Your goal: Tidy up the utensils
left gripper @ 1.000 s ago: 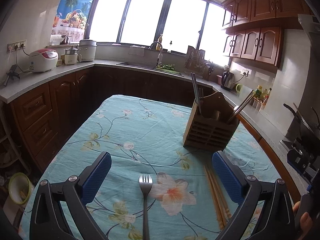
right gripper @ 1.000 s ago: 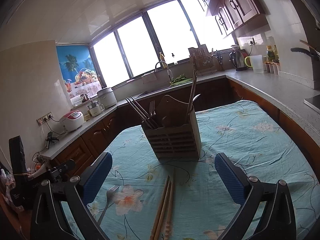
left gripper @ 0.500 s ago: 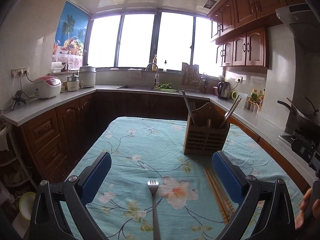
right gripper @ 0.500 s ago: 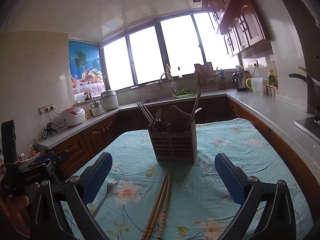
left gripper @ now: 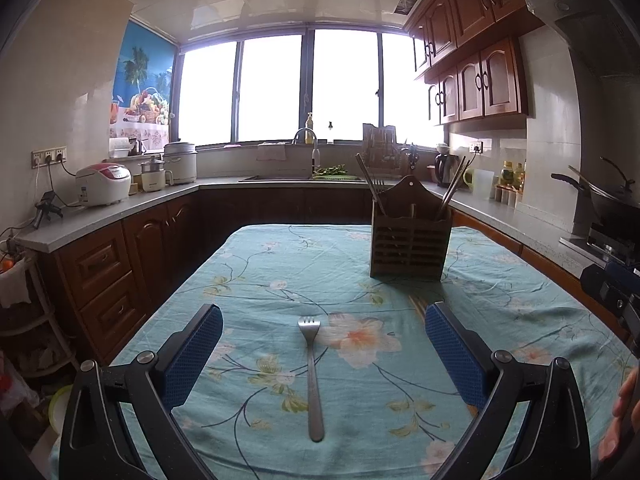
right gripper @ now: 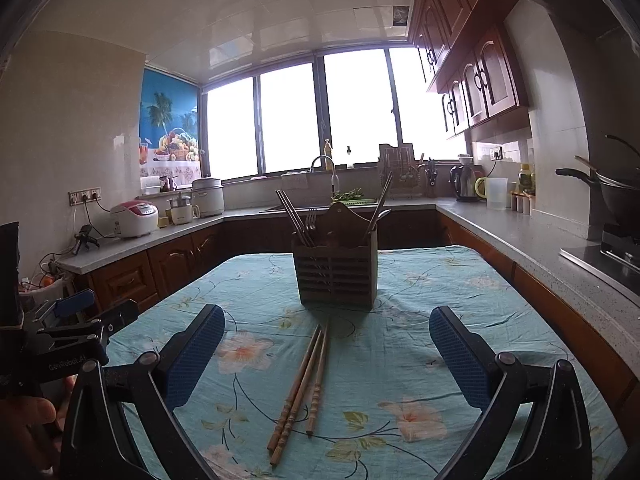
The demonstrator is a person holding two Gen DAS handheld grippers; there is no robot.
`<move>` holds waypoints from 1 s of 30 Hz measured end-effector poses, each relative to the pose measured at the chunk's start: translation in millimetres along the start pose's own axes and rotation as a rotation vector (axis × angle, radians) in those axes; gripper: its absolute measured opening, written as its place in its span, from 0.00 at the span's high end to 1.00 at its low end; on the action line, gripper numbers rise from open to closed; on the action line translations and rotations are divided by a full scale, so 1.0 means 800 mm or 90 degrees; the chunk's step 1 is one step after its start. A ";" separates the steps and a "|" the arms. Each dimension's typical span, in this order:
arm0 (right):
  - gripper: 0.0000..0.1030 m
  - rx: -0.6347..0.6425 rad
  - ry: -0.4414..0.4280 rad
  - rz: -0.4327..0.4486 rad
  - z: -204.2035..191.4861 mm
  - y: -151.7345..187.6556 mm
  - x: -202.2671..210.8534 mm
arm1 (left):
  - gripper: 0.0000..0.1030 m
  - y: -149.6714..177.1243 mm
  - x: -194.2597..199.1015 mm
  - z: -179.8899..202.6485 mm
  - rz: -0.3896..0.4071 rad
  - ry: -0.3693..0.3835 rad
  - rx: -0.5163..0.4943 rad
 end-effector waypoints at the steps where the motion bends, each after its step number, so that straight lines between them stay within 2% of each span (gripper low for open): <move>1: 0.00 -0.007 0.001 -0.002 0.001 0.004 0.001 | 0.01 0.004 0.001 0.001 -0.001 -0.001 -0.002; 8: 0.00 -0.026 0.017 -0.003 0.007 0.028 0.008 | 0.01 0.013 0.001 0.003 -0.012 -0.005 -0.006; 16: 0.00 -0.027 0.035 0.014 0.016 0.036 0.020 | 0.01 0.013 0.004 0.003 -0.012 -0.006 -0.007; 30: 0.00 -0.028 0.038 0.014 0.018 0.043 0.023 | 0.01 0.027 0.007 0.005 -0.006 -0.005 -0.008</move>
Point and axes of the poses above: each gripper's, at about its wrist camera, not at the fingertips, and x roughly against the way its jaws point, z to its right, y to its underside, the point moved 3 cm from there along -x, roughly the way its jaws point, and after that the axes turned 8 degrees about -y, right-handed, at the moved point
